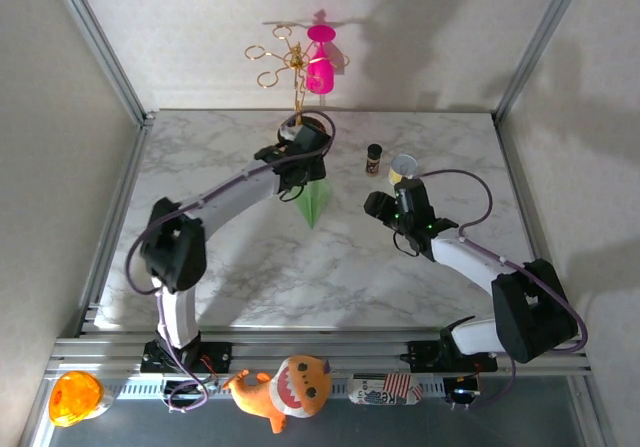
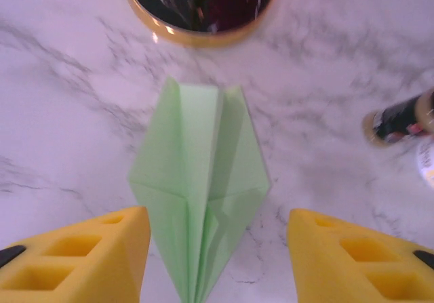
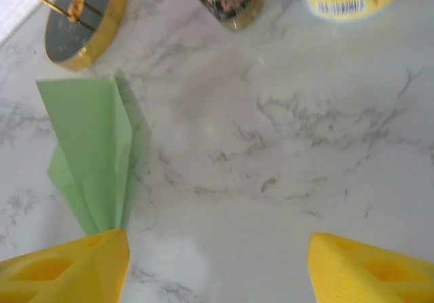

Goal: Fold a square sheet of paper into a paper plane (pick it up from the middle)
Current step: Reset both arms

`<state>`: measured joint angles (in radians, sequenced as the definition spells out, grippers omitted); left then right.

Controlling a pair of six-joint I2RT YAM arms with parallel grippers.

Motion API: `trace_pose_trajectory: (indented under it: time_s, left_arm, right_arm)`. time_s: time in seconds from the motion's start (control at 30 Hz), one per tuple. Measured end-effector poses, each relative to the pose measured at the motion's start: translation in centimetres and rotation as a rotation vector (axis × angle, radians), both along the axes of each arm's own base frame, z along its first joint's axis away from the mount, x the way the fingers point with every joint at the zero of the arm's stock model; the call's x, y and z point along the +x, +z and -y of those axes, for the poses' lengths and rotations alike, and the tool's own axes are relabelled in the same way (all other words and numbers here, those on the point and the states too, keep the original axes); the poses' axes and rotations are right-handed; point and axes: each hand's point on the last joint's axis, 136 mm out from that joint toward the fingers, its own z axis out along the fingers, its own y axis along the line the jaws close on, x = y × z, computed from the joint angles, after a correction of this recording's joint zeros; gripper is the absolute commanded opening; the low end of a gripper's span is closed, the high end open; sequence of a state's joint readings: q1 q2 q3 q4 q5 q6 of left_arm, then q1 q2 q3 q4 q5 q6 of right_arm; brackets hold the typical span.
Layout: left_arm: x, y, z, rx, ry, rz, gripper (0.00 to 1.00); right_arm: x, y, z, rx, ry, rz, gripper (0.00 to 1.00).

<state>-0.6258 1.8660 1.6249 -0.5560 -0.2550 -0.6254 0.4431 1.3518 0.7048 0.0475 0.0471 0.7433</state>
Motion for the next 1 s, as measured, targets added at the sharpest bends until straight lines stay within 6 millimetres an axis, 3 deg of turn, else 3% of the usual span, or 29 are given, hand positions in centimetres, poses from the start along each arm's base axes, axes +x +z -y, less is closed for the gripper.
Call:
trace_pose_trajectory:
  time_s: [0.1,0.17,0.23,0.37,0.43,0.5,0.6,0.73,0.87,1.0]
  left_arm:
    - [-0.7,4.2,-3.9,-0.018,0.081,0.116,0.74]
    - [-1.8,6.6,-7.9,-0.012,0.16,0.207,0.88]
    - [-3.0,7.9,-11.9,-0.003,0.248,0.29,0.98]
    - [-6.6,8.3,-19.8,0.044,0.426,0.451,0.99]
    - [-8.7,6.9,-23.4,0.08,0.516,0.508,1.0]
    - [-10.3,4.9,-26.2,0.119,0.588,0.532,1.0]
    - [-12.9,1.3,-29.5,0.19,0.681,0.552,1.0]
    - [-15.1,-2.7,-32.0,0.262,0.731,0.531,1.0]
    - [-15.1,-4.4,-34.3,0.289,0.76,0.52,0.99]
    - [-13.6,-6.5,-33.6,0.295,0.643,0.502,1.0]
  right_arm:
    - [1.2,2.6,1.2,-0.048,-0.025,0.076,0.96]
    - [2.0,4.8,2.5,-0.098,-0.056,0.147,0.99]
    - [2.4,6.7,3.9,-0.152,-0.086,0.211,0.99]
    - [3.1,9.4,7.5,-0.285,-0.183,0.316,0.99]
    - [3.3,10.3,9.7,-0.361,-0.257,0.378,0.99]
    - [2.9,9.9,12.0,-0.437,-0.325,0.419,0.99]
    - [1.5,6.8,16.2,-0.556,-0.425,0.419,0.99]
    - [-1.5,2.3,21.0,-0.67,-0.519,0.374,0.99]
    - [-2.0,1.4,22.5,-0.679,-0.537,0.41,0.99]
    - [-0.7,0.7,21.4,-0.672,-0.449,0.457,0.99]
